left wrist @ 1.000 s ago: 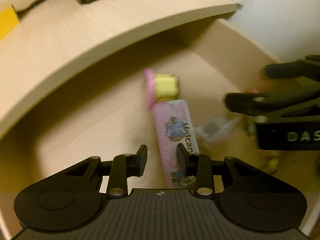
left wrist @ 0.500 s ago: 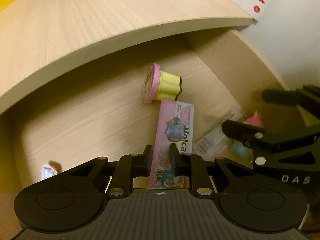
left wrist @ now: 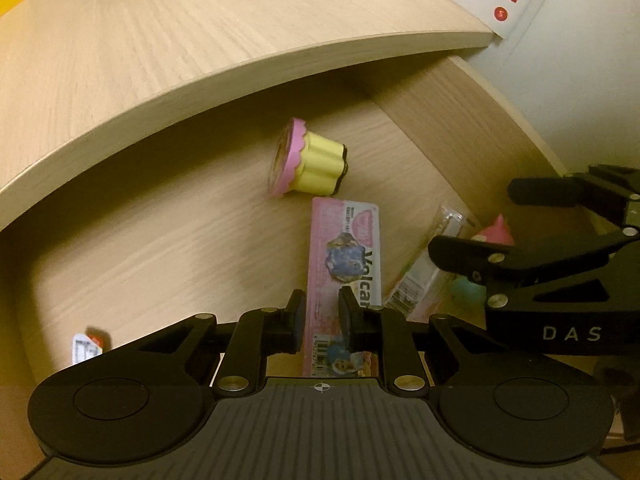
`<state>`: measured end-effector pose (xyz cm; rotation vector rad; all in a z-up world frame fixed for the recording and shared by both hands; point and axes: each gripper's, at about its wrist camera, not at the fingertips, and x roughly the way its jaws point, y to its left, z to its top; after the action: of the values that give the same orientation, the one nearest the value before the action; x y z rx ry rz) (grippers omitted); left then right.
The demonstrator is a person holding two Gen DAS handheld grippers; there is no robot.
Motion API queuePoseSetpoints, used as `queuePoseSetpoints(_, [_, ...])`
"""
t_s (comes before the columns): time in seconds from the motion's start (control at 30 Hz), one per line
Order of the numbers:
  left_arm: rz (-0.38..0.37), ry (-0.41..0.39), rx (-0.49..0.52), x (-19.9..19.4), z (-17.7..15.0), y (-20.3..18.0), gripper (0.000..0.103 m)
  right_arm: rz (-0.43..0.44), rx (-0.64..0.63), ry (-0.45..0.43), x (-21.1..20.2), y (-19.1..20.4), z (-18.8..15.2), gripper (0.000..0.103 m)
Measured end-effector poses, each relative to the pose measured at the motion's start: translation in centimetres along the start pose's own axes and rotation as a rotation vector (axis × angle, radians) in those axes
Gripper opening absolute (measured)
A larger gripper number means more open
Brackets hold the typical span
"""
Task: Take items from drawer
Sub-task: 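Close the left gripper on the pink Volcano card package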
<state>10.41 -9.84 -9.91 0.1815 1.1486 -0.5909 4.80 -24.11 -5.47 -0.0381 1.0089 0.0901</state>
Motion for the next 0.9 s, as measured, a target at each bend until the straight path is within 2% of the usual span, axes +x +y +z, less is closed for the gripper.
queuePoseSetpoints(0.07, [0.015, -0.005, 0.028, -0.4, -0.3, 0.2, 0.03, -0.003, -0.016, 0.019, 0.2, 0.3, 0.0, 0.084])
queuePoseSetpoints(0.27, [0.124, -0.033, 0.148, -1.4, -1.4, 1.0, 0.03, -0.028, -0.103, 0.057, 0.1, 2.2, 0.4, 0.084])
queuePoseSetpoints(0.5, [0.181, -0.048, 0.141, -2.6, -2.2, 5.1, 0.03, -0.051, -0.103, 0.077, -0.2, 4.8, 0.8, 0.084])
queuePoseSetpoints(0.63, [0.194, -0.063, 0.165, -3.0, -2.8, 5.3, 0.028, -0.086, -0.099, 0.072, -0.3, 5.7, -0.2, 0.084])
queuePoseSetpoints(0.7, [0.212, -0.076, 0.196, -2.9, -2.9, 4.7, 0.024, -0.128, -0.11, 0.042, 0.0, 6.1, -0.9, 0.084])
queuePoseSetpoints(0.73, [0.223, -0.08, 0.214, -2.7, -3.0, 4.1, 0.018, -0.15, -0.122, 0.027, 0.1, 6.3, -1.0, 0.084])
queuePoseSetpoints(0.8, [0.251, -0.084, 0.253, -2.5, -3.1, 3.1, 0.016, -0.158, -0.12, -0.014, -0.6, 6.2, -1.0, 0.084])
queuePoseSetpoints(0.83, [0.255, -0.084, 0.267, -2.6, -3.3, 2.7, 0.01, -0.16, -0.116, -0.03, -0.7, 6.1, -1.1, 0.084])
queuePoseSetpoints(0.9, [0.25, -0.077, 0.277, -2.4, -3.3, 2.3, 0.008, -0.156, -0.087, -0.031, -0.8, 5.5, -1.2, 0.084])
